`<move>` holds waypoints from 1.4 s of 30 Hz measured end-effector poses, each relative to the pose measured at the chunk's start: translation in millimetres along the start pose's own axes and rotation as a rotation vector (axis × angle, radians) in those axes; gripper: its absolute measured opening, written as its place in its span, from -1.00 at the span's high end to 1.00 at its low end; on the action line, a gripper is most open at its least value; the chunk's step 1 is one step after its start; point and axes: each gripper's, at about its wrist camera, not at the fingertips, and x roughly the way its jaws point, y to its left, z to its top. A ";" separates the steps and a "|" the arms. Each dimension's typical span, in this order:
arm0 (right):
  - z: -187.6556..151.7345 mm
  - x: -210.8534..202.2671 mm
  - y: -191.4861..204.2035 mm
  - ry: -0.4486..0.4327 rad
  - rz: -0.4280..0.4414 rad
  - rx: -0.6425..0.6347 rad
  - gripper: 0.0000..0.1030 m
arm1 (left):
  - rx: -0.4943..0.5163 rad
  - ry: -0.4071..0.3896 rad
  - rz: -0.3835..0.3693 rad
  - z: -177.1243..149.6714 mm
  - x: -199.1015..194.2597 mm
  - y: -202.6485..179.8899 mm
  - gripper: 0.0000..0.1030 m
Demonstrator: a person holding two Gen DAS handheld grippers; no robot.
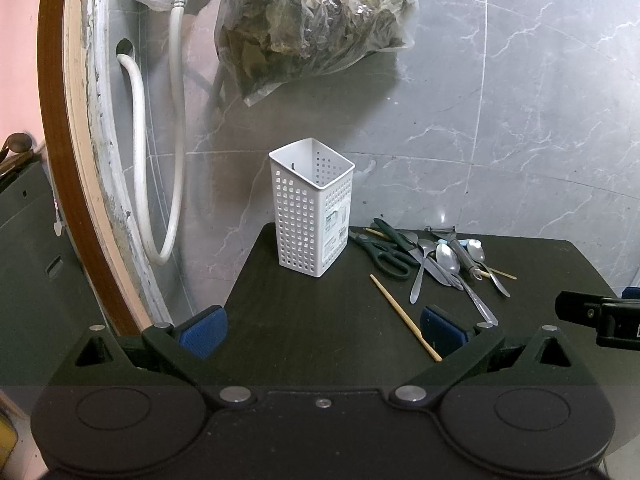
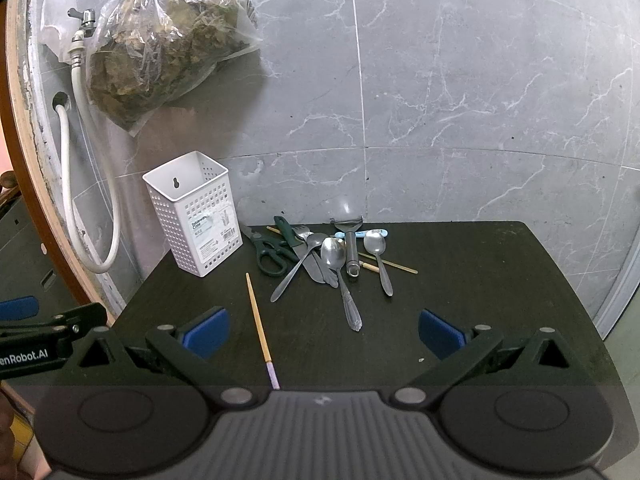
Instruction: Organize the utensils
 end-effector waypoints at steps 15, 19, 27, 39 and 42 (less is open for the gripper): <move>2.2 0.5 0.5 0.000 0.001 0.001 -1.00 | 0.000 0.003 0.001 -2.9 0.3 3.3 -0.99; 2.2 0.3 0.4 0.000 0.001 0.001 -1.00 | 0.000 0.004 0.001 -2.5 0.6 3.3 -0.99; 1.4 0.0 0.2 0.000 0.001 0.001 -1.00 | 0.000 0.006 0.001 -1.7 1.1 3.3 -0.99; 0.9 -1.8 0.9 -0.001 0.002 0.001 -1.00 | -0.001 0.006 0.001 -1.2 1.7 3.3 -0.99; 0.7 -2.0 1.0 0.000 0.002 0.001 -1.00 | -0.002 0.007 0.001 -1.0 1.8 3.3 -0.99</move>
